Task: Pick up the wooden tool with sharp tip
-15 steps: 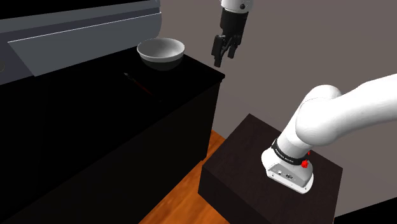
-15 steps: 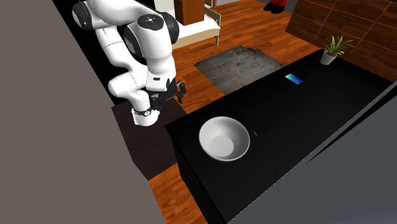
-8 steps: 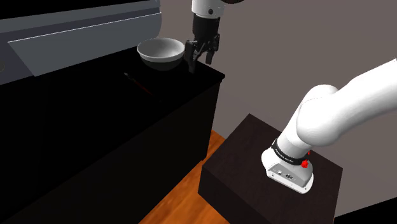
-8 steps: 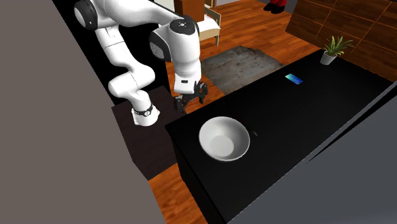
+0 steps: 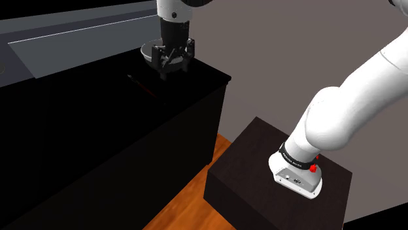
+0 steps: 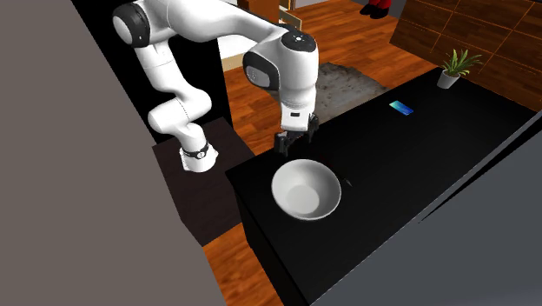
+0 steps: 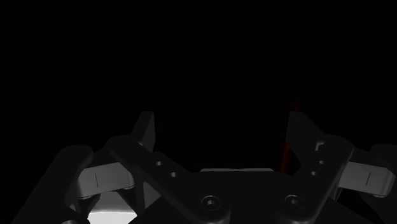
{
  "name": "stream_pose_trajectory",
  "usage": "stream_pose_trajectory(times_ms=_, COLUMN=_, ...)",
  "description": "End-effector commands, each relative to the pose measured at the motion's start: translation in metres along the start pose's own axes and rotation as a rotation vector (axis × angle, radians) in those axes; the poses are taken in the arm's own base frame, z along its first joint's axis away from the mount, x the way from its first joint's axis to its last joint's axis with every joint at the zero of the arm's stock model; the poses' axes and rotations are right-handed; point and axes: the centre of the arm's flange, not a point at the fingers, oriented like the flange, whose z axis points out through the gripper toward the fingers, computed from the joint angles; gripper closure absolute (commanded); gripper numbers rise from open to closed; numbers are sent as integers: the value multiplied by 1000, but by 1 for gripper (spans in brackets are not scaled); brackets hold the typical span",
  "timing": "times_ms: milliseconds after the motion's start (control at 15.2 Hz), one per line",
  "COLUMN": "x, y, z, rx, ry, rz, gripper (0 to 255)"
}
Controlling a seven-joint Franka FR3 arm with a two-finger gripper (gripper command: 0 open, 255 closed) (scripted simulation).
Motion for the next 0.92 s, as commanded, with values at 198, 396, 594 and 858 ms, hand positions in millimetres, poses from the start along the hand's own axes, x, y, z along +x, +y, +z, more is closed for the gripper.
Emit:
stream_pose_trajectory(times_ms=198, x=36, y=-53, z=10, rx=23, ry=-4, rz=17, gripper=0)
stream_pose_trajectory(times_ms=396, x=48, y=-69, z=18, rx=31, ry=-5, rz=22, gripper=0)
stream_pose_trajectory(times_ms=594, x=48, y=-68, z=34, rx=31, ry=-5, rz=22, gripper=0)
stream_pose_trajectory(times_ms=858, x=48, y=-67, z=53, rx=31, ry=-5, rz=22, gripper=0)
